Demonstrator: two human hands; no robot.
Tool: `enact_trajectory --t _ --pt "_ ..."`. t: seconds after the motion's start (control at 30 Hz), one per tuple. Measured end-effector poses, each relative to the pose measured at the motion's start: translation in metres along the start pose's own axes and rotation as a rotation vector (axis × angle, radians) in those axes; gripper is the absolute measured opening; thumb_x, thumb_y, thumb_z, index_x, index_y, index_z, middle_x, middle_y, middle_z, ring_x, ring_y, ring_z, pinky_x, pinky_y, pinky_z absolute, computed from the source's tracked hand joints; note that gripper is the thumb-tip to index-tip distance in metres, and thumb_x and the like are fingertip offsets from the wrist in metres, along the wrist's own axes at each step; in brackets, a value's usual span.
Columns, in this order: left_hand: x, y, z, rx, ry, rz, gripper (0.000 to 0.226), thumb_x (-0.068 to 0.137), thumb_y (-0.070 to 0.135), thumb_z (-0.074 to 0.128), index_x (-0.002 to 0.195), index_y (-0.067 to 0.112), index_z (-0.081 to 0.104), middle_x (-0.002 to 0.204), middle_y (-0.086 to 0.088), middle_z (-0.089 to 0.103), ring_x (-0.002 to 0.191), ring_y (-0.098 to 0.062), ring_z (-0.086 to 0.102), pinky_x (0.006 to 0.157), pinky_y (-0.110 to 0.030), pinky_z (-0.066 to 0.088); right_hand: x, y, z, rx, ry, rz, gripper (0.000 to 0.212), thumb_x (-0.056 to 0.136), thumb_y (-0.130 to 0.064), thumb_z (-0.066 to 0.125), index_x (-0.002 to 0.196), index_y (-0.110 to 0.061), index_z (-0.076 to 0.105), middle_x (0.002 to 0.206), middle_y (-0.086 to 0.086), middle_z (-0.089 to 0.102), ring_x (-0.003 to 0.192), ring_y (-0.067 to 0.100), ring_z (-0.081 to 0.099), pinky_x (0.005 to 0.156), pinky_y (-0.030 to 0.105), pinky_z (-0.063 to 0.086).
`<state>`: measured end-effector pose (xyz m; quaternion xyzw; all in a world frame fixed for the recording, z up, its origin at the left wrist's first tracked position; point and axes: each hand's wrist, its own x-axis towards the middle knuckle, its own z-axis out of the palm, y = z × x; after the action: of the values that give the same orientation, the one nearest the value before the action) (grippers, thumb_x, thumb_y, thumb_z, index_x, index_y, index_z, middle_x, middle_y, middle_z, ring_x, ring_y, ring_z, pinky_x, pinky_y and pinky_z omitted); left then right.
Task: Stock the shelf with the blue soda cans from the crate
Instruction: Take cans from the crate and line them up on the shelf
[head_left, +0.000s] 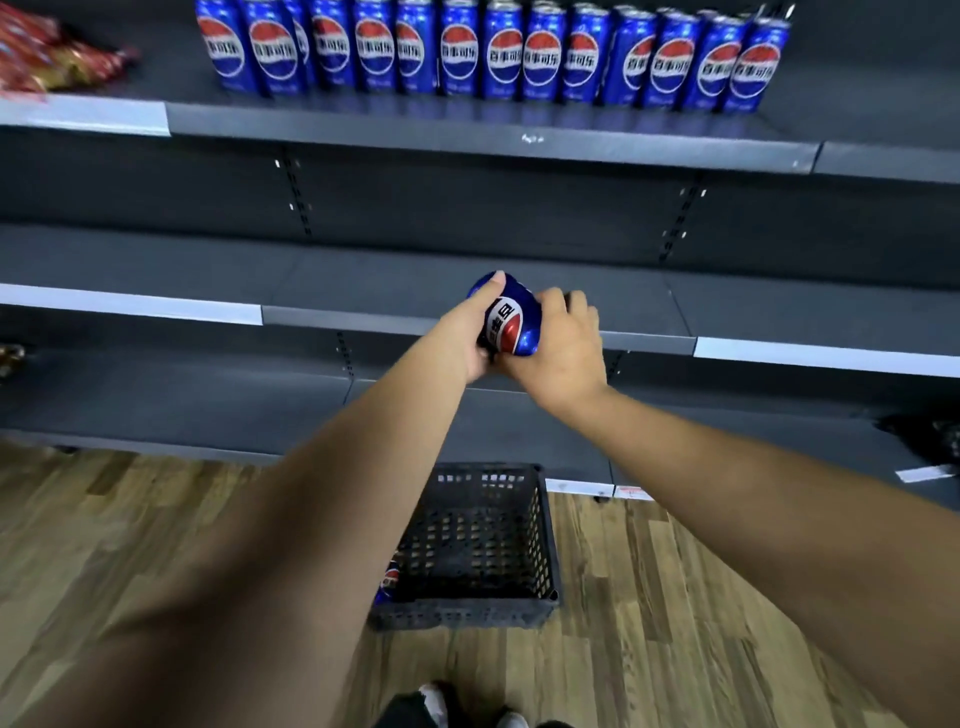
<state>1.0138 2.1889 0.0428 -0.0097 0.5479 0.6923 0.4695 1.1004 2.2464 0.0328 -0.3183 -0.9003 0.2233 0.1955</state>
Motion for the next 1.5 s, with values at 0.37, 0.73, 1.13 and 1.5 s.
enact_trajectory --t 0.37,0.73,1.13,1.5 --pt "-0.018 0.052 0.015 0.076 0.103 0.384 0.057 0.078 0.026 0.074 0.123 0.001 0.05 0.108 -0.015 0.065 0.078 -0.023 0.068 0.055 -0.032 0.057 0.009 -0.01 -0.027 0.218 0.192 -0.237 0.096 0.072 -0.026 0.081 0.146 -0.006 0.025 0.137 0.011 0.038 0.124 0.025 0.037 0.104 0.032 0.034" --pt "-0.037 0.085 0.022 0.834 0.026 0.842 0.046 0.072 0.017 0.079 0.109 0.021 0.051 0.097 0.006 0.063 0.088 -0.011 0.061 0.076 -0.024 0.05 0.04 -0.008 -0.056 0.912 0.131 0.28 0.038 0.094 -0.045 0.051 0.071 -0.014 0.053 0.064 0.006 0.059 0.052 0.018 0.054 0.054 0.025 0.04" --pt "-0.074 0.086 0.024 1.7 -0.225 1.337 0.067 0.063 0.034 0.08 0.121 0.016 0.049 0.108 0.002 0.056 0.097 -0.017 0.054 0.083 -0.03 0.043 0.05 -0.009 -0.069 1.236 -0.607 0.371 0.067 0.099 -0.057 0.023 0.071 -0.009 0.061 0.053 0.007 0.061 0.041 0.019 0.058 0.04 0.022 0.048" --pt "-0.06 0.074 -0.011 1.994 -0.258 1.864 0.088 0.046 0.017 0.084 0.122 0.013 0.041 0.121 -0.009 0.06 0.12 -0.023 0.042 0.108 -0.044 0.032 0.056 -0.005 -0.061 1.292 -0.771 0.212 0.056 0.074 -0.063 0.048 0.111 -0.024 0.064 0.105 0.008 0.068 0.097 0.027 0.065 0.094 0.051 0.048"
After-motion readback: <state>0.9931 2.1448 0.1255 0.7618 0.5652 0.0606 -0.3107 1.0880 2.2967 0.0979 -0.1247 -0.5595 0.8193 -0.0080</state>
